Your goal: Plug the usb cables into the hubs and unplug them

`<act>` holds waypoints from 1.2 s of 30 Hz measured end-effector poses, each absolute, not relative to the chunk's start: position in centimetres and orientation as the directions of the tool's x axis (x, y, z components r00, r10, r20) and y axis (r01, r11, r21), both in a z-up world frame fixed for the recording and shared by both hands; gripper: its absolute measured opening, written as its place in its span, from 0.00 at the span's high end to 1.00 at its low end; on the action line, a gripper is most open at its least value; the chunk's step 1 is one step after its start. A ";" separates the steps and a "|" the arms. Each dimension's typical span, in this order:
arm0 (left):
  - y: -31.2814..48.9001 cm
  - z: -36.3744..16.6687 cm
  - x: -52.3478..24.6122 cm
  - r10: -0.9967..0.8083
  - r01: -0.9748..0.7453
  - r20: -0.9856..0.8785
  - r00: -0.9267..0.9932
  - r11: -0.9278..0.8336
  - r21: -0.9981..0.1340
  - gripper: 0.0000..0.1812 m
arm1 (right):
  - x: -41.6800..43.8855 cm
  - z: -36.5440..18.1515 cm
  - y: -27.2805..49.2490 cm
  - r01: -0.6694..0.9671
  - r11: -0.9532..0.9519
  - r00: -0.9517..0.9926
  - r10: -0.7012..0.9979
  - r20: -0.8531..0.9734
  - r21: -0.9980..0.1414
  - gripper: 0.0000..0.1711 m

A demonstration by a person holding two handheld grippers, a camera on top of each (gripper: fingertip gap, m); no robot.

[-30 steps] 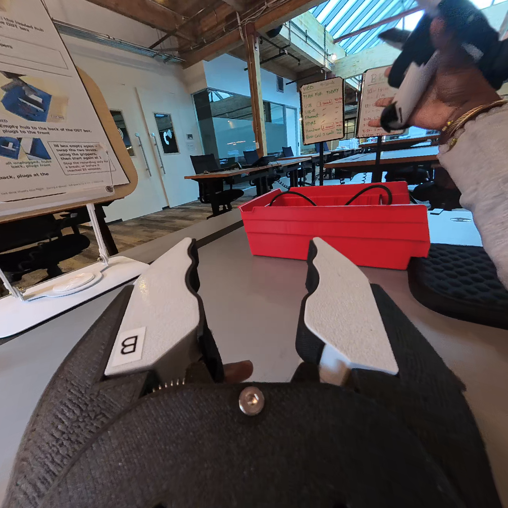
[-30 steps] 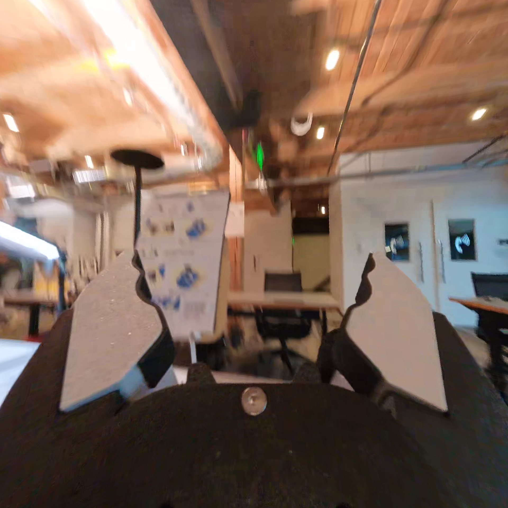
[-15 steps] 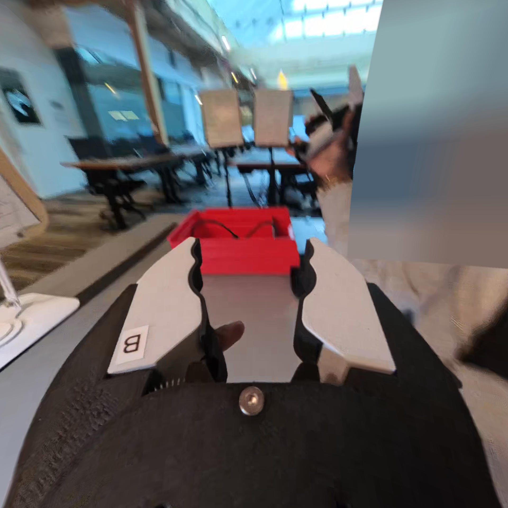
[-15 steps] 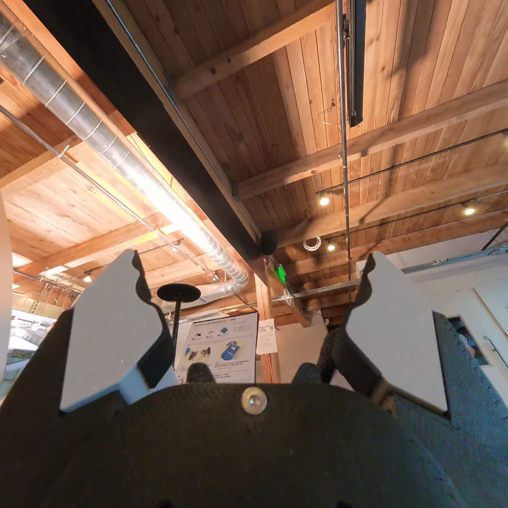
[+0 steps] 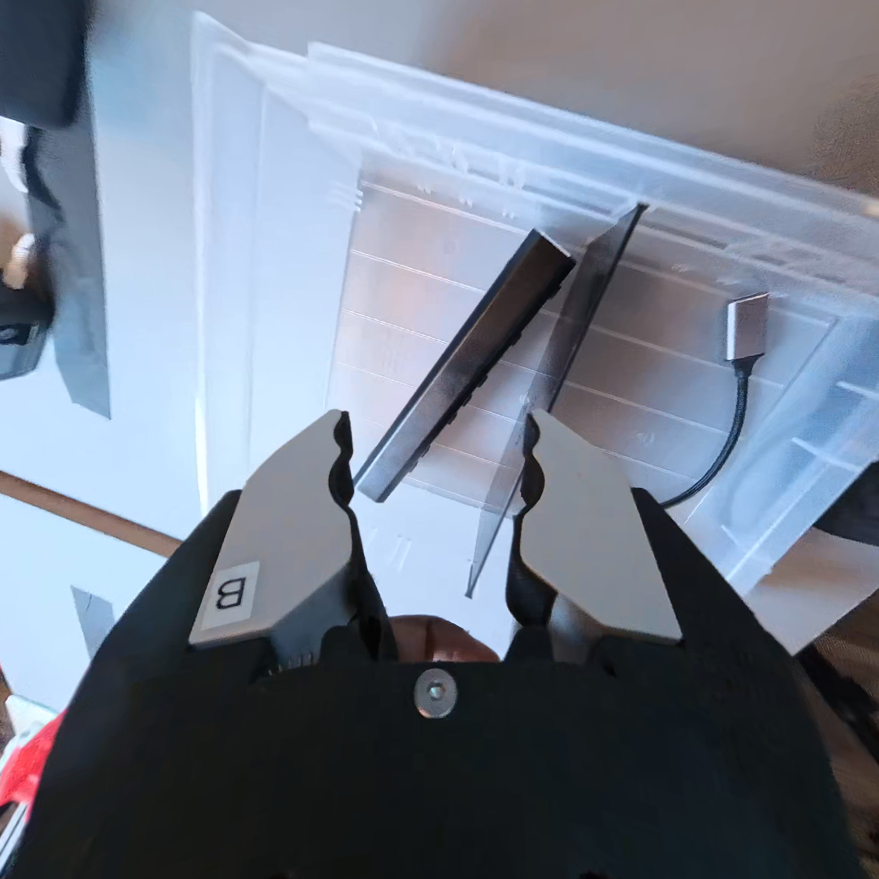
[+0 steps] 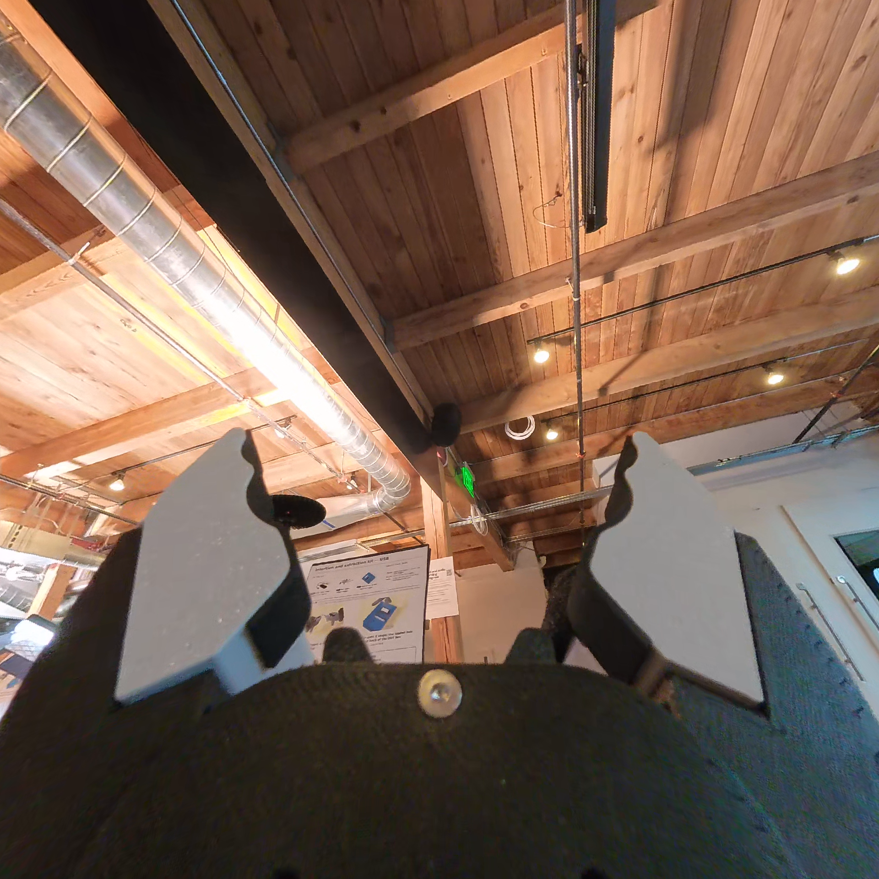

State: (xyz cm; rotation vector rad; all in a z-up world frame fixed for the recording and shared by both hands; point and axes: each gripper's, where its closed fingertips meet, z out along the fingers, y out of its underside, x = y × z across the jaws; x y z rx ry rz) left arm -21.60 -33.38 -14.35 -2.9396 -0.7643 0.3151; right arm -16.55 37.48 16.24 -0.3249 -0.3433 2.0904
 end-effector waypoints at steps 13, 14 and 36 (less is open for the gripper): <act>-33.4 -22.5 -21.4 0.372 0.372 0.014 0.928 -0.927 -0.034 0.75 | -16.5 16.1 39.0 -0.788 -0.534 -0.515 0.845 -0.146 -0.307 0.26; -33.6 -23.1 -21.4 0.372 0.372 0.012 0.928 -0.928 -0.011 0.77 | -16.5 16.4 39.0 -0.788 -0.536 -0.518 0.843 -0.147 -0.303 0.27; -18.2 10.8 -23.7 0.708 -0.138 0.134 0.693 0.313 -0.940 0.85 | -20.4 17.5 30.3 -0.680 -0.501 -0.558 0.827 -0.065 -0.536 0.42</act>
